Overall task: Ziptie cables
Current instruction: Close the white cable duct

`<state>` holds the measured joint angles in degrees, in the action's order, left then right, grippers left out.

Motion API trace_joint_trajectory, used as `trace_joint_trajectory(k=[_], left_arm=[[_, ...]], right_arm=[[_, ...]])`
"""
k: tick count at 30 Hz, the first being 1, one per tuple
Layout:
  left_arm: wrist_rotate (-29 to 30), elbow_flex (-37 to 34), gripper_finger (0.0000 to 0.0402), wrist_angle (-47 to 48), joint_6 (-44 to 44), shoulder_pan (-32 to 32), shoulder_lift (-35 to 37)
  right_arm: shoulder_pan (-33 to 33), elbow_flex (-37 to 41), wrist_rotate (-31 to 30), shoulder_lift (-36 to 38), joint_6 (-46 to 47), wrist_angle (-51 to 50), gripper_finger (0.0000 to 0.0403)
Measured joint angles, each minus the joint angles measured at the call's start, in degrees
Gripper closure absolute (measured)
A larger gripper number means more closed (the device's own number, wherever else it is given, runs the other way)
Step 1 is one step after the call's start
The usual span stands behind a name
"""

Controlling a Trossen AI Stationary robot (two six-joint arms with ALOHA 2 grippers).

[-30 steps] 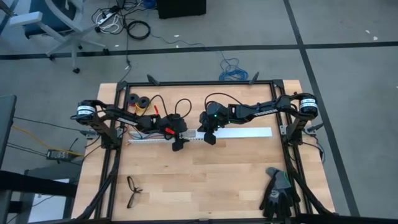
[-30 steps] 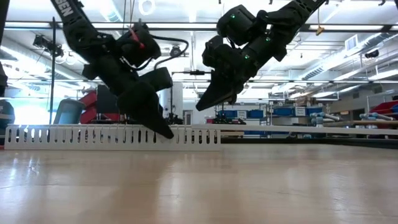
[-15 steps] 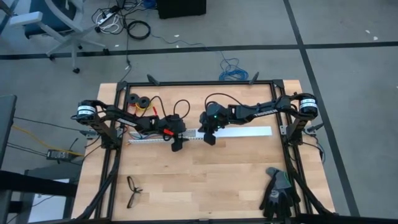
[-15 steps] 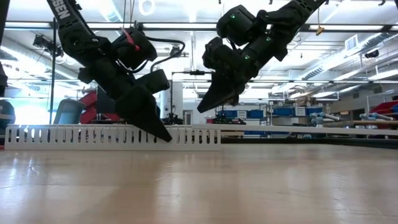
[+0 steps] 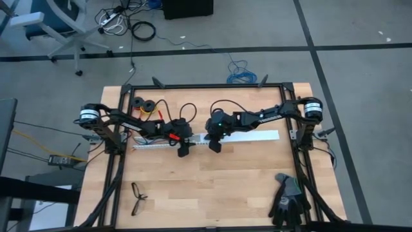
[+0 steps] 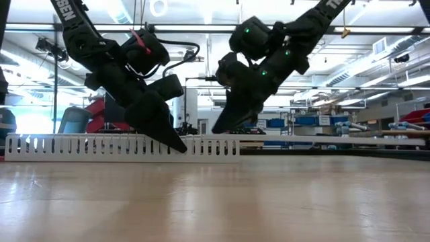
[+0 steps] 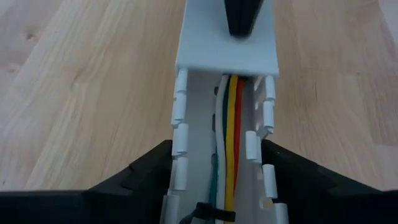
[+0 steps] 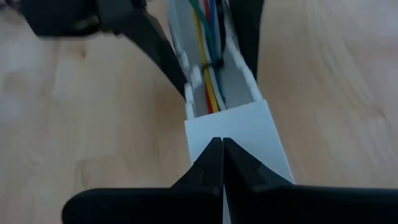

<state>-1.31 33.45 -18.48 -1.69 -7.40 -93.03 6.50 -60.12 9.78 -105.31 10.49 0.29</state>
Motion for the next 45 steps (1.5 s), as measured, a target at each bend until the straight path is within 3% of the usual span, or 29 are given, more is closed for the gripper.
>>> trace_joint_trajectory(k=[7, 18, 28, 34, 45], left_arm=[[0.0, -0.1, 0.0164, -1.0, 0.0, 0.0, -0.1], [-1.0, -0.1, 0.0161, -1.5, -0.4, 0.0, -0.1], [-1.9, 0.5, 0.0085, -3.0, 0.8, 0.0, 0.2], [-1.5, 2.2, 0.0072, 0.5, 3.0, 0.0, 2.4], [3.7, 2.0, 0.0078, 18.2, 2.8, 0.0, 13.1]], right_arm=[[0.8, -0.2, 3.9, -3.8, 0.5, 8.8, 0.0403], [1.5, -4.5, 8.0, -7.5, -1.0, 8.4, 0.0403], [1.9, -4.4, 8.0, -6.8, -1.1, 7.5, 0.0403], [2.0, -4.5, 8.0, -6.7, -1.2, 6.7, 0.0403], [2.5, -4.4, 8.1, -6.7, -1.2, 6.5, 0.0403]])
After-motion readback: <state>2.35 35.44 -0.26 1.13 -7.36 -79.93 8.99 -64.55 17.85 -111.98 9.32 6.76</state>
